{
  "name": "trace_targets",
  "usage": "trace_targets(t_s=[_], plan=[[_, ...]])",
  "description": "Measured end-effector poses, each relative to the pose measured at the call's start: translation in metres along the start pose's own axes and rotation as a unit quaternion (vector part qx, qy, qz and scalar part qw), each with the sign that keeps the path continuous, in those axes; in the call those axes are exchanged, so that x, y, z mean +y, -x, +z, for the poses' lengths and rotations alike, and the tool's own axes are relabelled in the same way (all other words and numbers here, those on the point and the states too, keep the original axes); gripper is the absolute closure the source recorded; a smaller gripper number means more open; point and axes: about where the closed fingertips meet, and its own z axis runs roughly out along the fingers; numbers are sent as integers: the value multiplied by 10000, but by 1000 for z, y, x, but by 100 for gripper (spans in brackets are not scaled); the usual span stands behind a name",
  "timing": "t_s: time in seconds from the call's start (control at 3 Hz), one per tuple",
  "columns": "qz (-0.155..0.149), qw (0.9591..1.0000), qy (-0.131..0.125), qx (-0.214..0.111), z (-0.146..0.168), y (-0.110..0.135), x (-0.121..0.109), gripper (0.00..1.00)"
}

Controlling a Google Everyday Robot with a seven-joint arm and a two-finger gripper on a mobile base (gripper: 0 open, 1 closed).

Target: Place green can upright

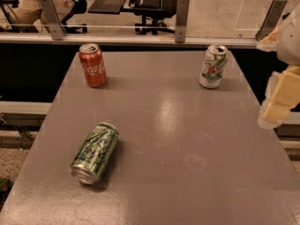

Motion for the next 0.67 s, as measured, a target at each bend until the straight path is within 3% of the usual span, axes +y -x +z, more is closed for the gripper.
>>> trace_targets(t_s=[0.33,0.67], plan=[[-27,10000,-25,-19,-1,2,-1,0],[-387,9988,-126,-268,-8,29,-5,0]])
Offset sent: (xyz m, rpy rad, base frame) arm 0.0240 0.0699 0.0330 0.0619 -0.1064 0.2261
